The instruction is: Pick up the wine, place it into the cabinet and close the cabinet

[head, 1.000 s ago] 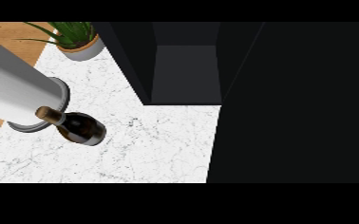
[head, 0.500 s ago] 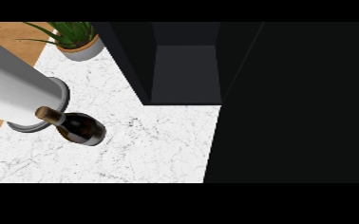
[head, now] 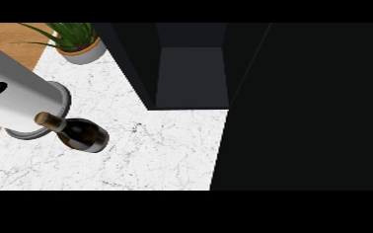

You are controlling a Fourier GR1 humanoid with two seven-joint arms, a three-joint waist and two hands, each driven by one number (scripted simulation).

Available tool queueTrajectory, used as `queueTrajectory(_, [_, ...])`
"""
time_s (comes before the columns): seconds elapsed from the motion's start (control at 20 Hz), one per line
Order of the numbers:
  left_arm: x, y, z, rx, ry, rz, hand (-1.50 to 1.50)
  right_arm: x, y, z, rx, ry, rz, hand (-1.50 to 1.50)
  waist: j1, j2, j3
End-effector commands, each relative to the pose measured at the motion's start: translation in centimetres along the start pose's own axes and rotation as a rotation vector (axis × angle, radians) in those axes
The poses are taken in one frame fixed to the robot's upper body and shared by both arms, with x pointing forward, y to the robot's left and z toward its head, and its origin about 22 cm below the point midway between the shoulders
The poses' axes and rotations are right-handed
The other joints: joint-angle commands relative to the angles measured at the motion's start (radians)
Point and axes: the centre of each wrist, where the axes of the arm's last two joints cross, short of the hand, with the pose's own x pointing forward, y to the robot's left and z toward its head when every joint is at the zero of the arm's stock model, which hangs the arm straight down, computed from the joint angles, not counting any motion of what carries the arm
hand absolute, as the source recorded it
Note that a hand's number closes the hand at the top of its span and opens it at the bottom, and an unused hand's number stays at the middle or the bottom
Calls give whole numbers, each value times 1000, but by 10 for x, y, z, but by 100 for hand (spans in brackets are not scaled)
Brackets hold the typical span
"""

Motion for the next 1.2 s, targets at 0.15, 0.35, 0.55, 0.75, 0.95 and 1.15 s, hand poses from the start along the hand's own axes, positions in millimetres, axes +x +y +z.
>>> queueTrajectory(0.15, [-17,12,-7,35,21,-11,-150,42,-4,35,-69,-96,50,-150,-11,-1,-1])
queueTrajectory(0.35, [-40,15,-12,16,50,-12,-150,30,3,22,-66,-98,51,-150,-6,2,0])
queueTrajectory(0.55, [-64,35,-1,51,49,-15,-150,36,5,31,-45,-91,42,-150,-15,0,-2])
queueTrajectory(0.75, [-90,39,14,82,77,-10,-150,34,6,29,-33,-94,49,-150,-10,0,-1])
queueTrajectory(0.95, [-113,32,18,93,82,-25,-150,37,5,29,-49,-104,47,-150,-7,0,-1])
queueTrajectory(1.15, [-124,41,13,104,96,-58,-150,37,8,31,-38,-100,44,-150,-12,0,-1])
